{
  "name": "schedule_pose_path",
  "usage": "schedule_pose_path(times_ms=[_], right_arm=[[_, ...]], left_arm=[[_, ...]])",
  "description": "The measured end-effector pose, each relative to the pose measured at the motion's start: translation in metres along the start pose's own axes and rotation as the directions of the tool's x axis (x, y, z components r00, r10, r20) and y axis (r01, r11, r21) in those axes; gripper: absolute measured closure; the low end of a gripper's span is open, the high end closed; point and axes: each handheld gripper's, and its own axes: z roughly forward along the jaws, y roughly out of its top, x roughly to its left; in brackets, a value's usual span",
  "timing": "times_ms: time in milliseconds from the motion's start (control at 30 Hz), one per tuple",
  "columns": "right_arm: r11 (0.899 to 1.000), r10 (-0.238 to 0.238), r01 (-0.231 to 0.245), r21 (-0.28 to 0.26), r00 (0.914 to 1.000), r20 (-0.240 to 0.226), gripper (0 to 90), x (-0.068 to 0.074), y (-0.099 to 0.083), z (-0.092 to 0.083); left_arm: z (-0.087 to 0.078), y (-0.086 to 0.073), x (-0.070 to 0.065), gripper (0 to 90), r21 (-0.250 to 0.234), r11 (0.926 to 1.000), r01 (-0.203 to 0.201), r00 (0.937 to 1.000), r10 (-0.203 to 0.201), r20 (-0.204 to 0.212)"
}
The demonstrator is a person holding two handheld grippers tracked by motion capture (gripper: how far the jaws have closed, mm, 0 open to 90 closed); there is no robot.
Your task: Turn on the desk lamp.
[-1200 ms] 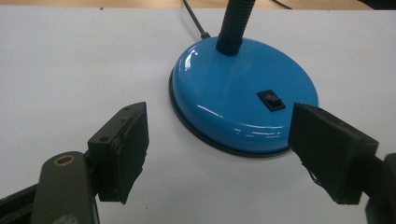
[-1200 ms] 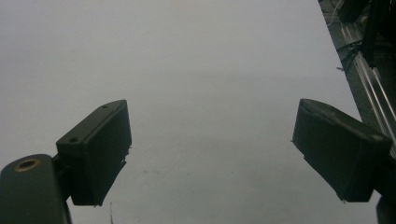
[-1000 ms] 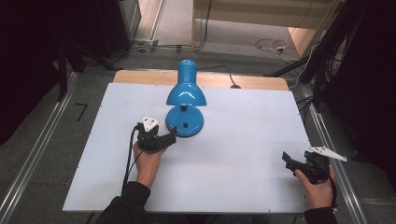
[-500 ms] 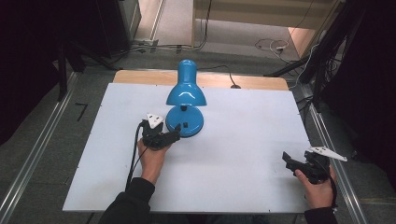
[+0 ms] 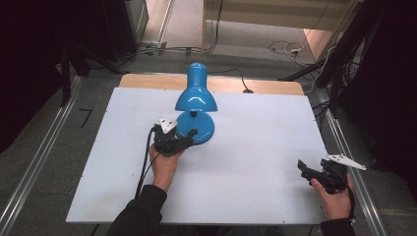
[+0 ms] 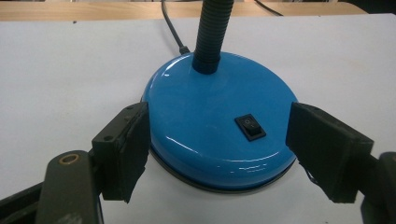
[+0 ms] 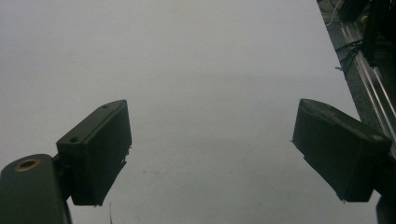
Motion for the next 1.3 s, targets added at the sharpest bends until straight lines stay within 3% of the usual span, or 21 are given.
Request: schedule_pose_path(times_ms=[200, 567, 867, 933, 1100, 1300], right_arm=[[1.0, -0.003, 0.003, 0.0, 1.0, 0.001, 10.5, 0.0, 0.0, 0.0], [1.0, 0.003, -0.003, 0.002, 1.0, 0.001, 10.5, 0.0, 0.0, 0.0], [1.0, 0.003, -0.003, 0.002, 1.0, -0.002, 10.7, -0.001, 0.0, 0.0], [1.0, 0.002, -0.002, 0.002, 1.0, -0.002, 10.7, -0.001, 0.0, 0.0], [1.0, -0.002, 0.003, 0.001, 1.0, -0.003, 10.7, 0.0, 0.0, 0.001], [1.0, -0.003, 0.003, 0.004, 1.0, -0.005, 10.8, -0.001, 0.0, 0.001]], left_arm=[[0.003, 0.001, 0.0, 23.6, -0.004, 1.0, 0.005, 1.0, -0.005, -0.005], [0.014, 0.006, -0.005, 27.2, 0.004, 0.9997, -0.022, 0.9997, 0.022, -0.009], [0.022, 0.006, -0.008, 46.1, 0.011, 0.9996, -0.025, 0.9992, 0.025, 0.032], [0.024, 0.006, -0.008, 46.9, 0.012, 0.9997, -0.021, 0.9995, 0.021, 0.022], [0.028, 0.007, -0.007, 58.5, 0.019, 0.9994, -0.03, 0.9994, 0.03, 0.019], [0.032, 0.007, -0.01, 76.8, 0.019, 0.9986, -0.05, 0.9984, 0.05, 0.026]])
